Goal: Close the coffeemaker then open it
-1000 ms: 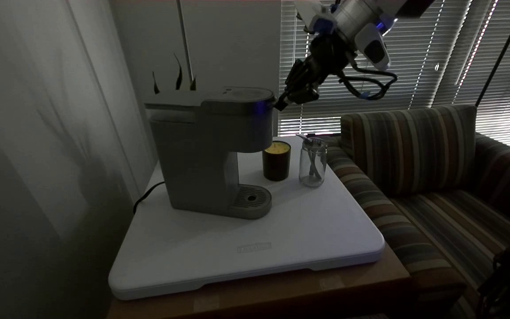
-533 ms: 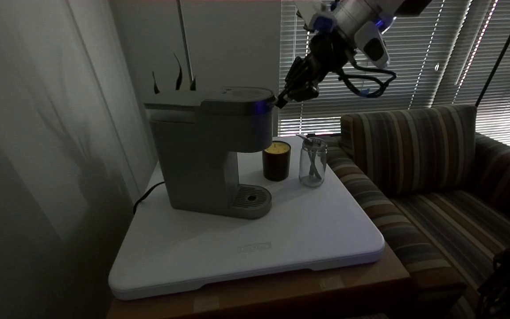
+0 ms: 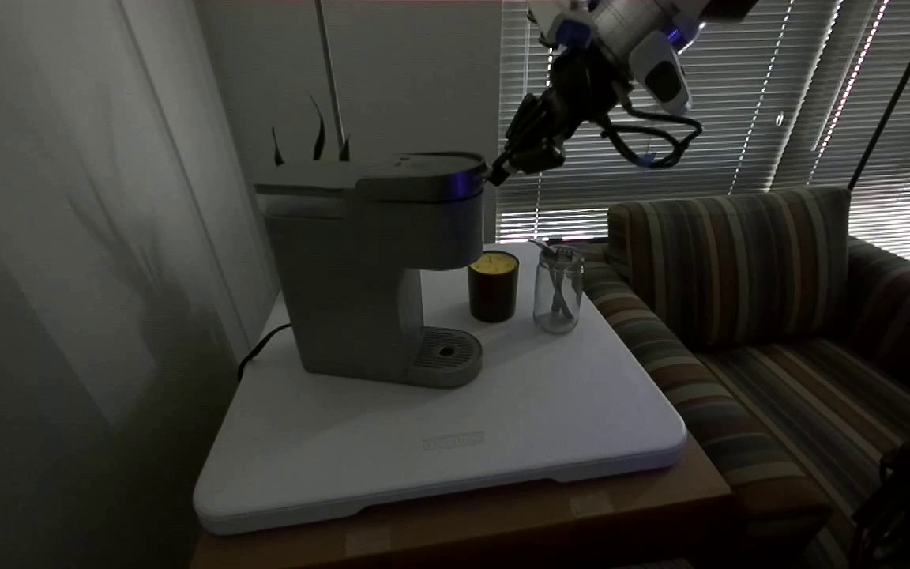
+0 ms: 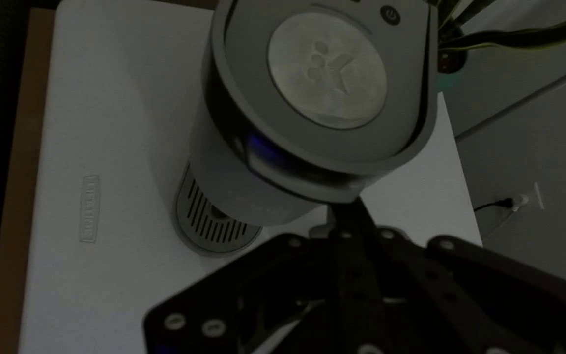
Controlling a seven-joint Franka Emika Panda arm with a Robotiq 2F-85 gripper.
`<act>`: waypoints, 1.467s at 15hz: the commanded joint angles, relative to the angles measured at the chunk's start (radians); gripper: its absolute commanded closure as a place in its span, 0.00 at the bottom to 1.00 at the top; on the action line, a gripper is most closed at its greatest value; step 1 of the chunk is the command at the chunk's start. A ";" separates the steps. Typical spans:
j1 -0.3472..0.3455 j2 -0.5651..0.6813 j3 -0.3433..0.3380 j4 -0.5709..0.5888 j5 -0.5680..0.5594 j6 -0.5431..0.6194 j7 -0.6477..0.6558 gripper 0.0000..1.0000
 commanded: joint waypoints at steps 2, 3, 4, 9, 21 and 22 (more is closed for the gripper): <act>-0.011 -0.007 0.004 0.032 0.028 -0.019 -0.040 1.00; -0.011 -0.007 0.004 0.034 0.028 -0.019 -0.040 1.00; -0.011 -0.008 0.004 0.037 0.027 -0.019 -0.039 1.00; -0.010 -0.005 0.005 0.050 0.028 -0.018 -0.041 1.00; 0.033 -0.108 -0.094 -0.123 -0.433 0.011 0.191 1.00; 0.041 -0.127 -0.112 -0.138 -0.515 0.002 0.230 1.00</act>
